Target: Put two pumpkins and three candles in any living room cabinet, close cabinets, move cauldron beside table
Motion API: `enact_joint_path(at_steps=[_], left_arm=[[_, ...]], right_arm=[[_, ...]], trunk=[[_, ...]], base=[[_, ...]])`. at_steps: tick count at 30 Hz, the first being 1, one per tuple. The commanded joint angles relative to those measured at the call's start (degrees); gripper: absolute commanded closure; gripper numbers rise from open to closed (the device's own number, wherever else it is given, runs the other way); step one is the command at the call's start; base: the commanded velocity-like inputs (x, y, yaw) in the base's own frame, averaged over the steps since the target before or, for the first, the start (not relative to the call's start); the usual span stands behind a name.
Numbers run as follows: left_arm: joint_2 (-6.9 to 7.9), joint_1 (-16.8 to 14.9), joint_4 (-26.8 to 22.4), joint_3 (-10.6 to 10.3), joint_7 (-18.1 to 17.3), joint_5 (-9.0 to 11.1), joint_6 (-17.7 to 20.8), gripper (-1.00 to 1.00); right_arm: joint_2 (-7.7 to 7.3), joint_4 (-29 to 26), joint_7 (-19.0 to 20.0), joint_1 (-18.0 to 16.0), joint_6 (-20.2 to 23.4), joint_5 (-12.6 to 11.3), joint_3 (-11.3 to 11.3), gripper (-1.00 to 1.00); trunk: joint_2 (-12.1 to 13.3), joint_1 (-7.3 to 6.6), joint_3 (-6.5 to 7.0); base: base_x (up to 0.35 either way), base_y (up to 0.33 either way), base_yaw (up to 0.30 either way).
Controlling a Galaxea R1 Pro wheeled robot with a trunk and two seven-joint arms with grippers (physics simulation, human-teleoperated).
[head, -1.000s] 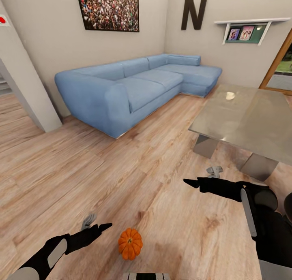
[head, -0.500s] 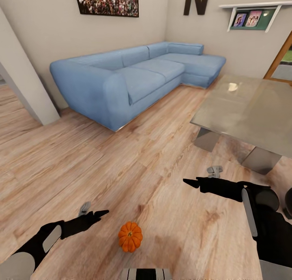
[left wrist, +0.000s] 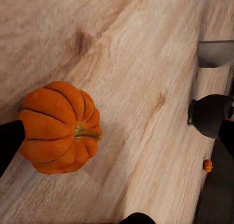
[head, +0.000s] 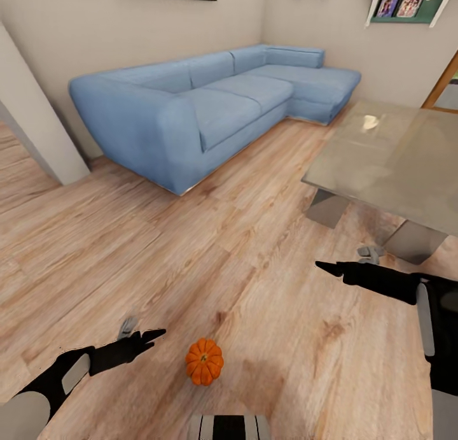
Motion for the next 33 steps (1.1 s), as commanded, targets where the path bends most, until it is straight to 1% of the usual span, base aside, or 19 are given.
enact_joint_path(at_steps=[1,3,6,8,9,10,13,15,20,27,30,33], left_arm=[[-0.16,0.0,1.5,-0.4,0.2,0.6,-0.5,-1.00],[-0.18,0.0,1.8,-0.4,0.3,0.6,-0.8,-1.00],[-0.23,0.0,1.9,-0.3,0.5,0.6,-1.8,-1.00],[-0.32,0.0,2.0,-0.4,1.3,0.6,-2.2,-1.00],[-0.42,0.0,2.0,-0.4,1.9,0.6,-2.3,-1.00],[-0.74,0.0,2.0,-0.4,3.6,0.6,-2.5,-1.00],[-1.43,-0.1,2.0,-0.4,6.7,0.6,-2.8,-1.00],[-1.67,-0.1,1.9,-0.4,8.0,0.6,-2.8,-1.00],[-1.98,-0.2,1.7,-0.4,9.0,0.8,-2.9,-1.00],[-2.06,-0.6,1.6,-0.3,9.1,0.8,-2.9,-1.00],[-2.02,-1.5,1.6,-0.4,8.8,0.8,-2.9,-1.00],[-1.78,-3.3,1.6,-1.2,8.7,-0.1,-2.6,-1.00]], right_arm=[[-0.33,0.0,3.6,0.3,0.4,0.2,-1.2,-1.00],[-0.18,0.0,4.4,0.4,0.4,0.2,-1.4,-1.00],[-0.35,0.0,4.9,0.5,0.4,0.2,-1.5,-1.00],[-0.44,0.0,5.0,0.5,0.4,0.2,-1.6,-1.00],[-0.45,0.0,5.0,0.5,0.4,0.2,-1.6,-1.00],[-0.46,0.0,5.1,0.5,0.4,0.2,-1.6,-1.00],[-0.46,0.0,5.1,0.5,0.4,0.3,-1.6,-1.00],[-0.45,0.0,5.1,0.5,0.4,0.3,-1.6,-1.00],[-0.50,0.0,5.1,0.5,0.4,0.3,-1.6,-1.00],[-0.50,0.0,5.1,0.5,0.4,0.3,-1.6,-1.00],[-0.52,0.0,5.1,0.5,0.4,0.3,-1.6,-1.00],[-0.52,0.0,5.2,0.5,0.4,0.2,-1.6,-1.00]], trunk=[[0.0,0.01,-0.27],[-0.1,0.06,-0.71],[-0.1,0.14,-1.38],[-0.1,0.19,-1.82],[-0.1,0.22,-2.04],[-0.2,0.24,-2.26],[-0.2,0.32,-2.93],[-0.2,0.37,-3.37],[-0.3,0.50,-4.48],[-0.4,0.68,-6.03],[-0.4,0.76,-6.70],[-0.5,0.84,-7.36]], base=[[0.000,0.000,0.000],[0.000,0.000,0.000],[0.000,0.000,0.000],[0.000,0.000,0.000],[0.000,0.000,0.000],[0.000,0.000,0.000],[0.000,0.000,0.000],[0.000,0.000,0.000],[0.000,0.000,0.000],[0.000,0.000,0.000],[0.000,0.000,0.000],[0.000,0.000,0.000]])
